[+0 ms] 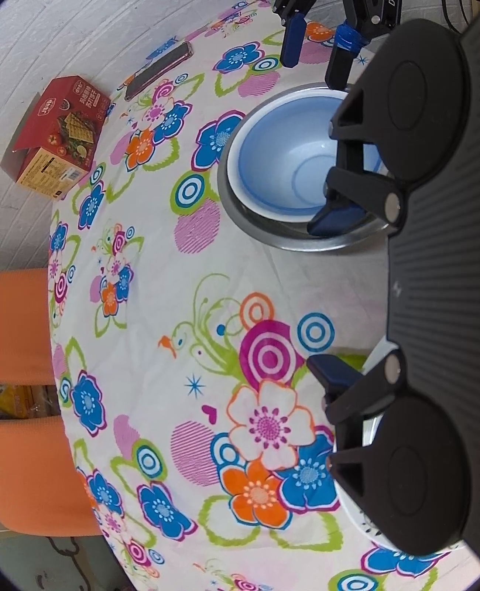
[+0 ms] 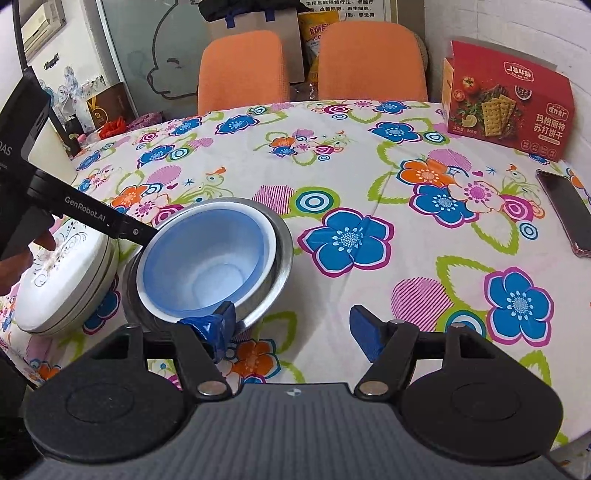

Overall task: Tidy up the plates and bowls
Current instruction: 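Grip the rim of the nested bowl stack with the right gripper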

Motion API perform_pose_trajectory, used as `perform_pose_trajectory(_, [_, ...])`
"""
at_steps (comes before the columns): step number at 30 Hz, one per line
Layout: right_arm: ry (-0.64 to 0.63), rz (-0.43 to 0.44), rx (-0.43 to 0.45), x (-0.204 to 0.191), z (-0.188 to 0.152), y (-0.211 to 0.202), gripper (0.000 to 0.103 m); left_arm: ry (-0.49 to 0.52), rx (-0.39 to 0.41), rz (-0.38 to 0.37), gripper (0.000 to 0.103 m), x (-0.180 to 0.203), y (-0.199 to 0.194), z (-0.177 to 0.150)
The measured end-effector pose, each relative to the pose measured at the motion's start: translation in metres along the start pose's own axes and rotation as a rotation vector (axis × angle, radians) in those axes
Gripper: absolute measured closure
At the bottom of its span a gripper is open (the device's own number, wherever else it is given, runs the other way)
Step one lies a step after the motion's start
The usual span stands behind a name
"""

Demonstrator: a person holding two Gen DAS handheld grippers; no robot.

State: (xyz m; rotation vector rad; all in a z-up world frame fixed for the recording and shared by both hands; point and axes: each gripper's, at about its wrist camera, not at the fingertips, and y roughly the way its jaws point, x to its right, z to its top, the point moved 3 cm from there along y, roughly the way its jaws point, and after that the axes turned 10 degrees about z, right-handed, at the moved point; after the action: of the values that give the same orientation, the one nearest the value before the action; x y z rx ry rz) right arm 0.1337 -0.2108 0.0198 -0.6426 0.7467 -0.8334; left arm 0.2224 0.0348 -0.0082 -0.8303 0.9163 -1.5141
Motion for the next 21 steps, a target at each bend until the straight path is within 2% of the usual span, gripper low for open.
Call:
perform_pose_trajectory(6, [0.040, 0.033, 0.002, 0.004, -0.001, 0.002, 0.048, -0.013, -0.002, -0.012, 0.035, -0.003, 0.001, 0.001])
perform_pose_trajectory(9, [0.025, 0.037, -0.029, 0.000, 0.001, 0.002, 0.048, -0.002, -0.006, -0.018, 0.034, -0.001, 0.001, 0.001])
perform_pose_trajectory(11, [-0.033, 0.029, -0.066, -0.006, 0.006, 0.002, 0.048, 0.004, -0.008, -0.016, 0.034, 0.000, 0.001, 0.001])
perform_pose_trajectory(13, [-0.169, -0.002, -0.113, -0.015, 0.013, 0.003, 0.048, 0.008, -0.008, -0.017, 0.034, 0.000, 0.002, 0.001])
perform_pose_trajectory(15, [-0.253, -0.038, -0.145, -0.019, 0.019, 0.006, 0.048, 0.003, -0.007, -0.020, 0.034, -0.001, 0.003, 0.000])
perform_pose_trajectory(21, [-0.341, -0.046, -0.192, -0.023, 0.025, 0.012, 0.047, -0.009, -0.012, -0.022, 0.034, -0.002, 0.004, 0.002])
